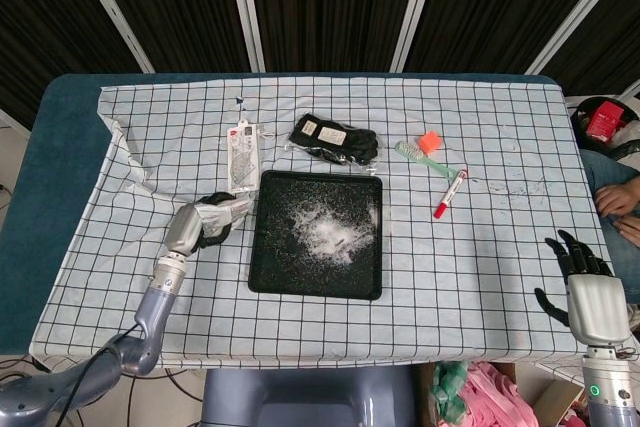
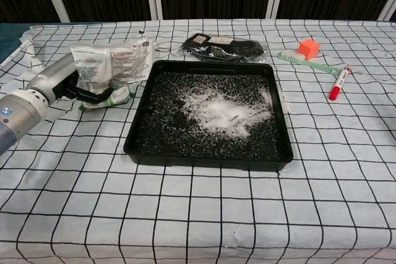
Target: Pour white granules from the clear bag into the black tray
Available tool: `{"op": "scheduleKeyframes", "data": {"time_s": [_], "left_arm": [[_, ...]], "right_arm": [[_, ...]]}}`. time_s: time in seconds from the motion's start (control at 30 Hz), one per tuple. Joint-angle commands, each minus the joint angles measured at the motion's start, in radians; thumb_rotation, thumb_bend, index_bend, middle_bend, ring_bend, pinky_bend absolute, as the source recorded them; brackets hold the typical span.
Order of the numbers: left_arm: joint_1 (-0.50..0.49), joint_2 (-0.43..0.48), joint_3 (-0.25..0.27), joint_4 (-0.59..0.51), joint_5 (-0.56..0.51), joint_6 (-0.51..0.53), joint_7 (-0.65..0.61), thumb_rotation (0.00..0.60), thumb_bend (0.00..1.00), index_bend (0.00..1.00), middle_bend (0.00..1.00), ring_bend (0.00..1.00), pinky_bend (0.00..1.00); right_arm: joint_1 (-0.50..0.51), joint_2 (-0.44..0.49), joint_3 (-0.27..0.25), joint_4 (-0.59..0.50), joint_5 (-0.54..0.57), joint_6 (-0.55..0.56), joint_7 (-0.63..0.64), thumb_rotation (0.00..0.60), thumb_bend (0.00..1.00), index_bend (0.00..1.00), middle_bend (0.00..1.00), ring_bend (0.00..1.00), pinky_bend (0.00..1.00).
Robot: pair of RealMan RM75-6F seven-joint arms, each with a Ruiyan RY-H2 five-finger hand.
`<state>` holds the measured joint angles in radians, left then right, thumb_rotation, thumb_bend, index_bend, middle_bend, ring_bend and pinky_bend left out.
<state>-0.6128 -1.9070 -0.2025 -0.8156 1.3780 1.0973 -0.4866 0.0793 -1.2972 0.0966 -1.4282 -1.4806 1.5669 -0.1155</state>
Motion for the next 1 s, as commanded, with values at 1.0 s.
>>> {"op": "scheduleKeyframes", "data": {"time_s": [1.0], "left_arm": [[-0.153,0.379,-0.022,-0.416,0.124,-0.031,0.434,0.6,0.75,0.43,0.49,0.44,0.65]], "right_arm": [[0.001,-0.008,0.01,0.005,0.017,-0.027,0.003,0.6,0.2,0.19,0.11,0.17,0.34]]}}
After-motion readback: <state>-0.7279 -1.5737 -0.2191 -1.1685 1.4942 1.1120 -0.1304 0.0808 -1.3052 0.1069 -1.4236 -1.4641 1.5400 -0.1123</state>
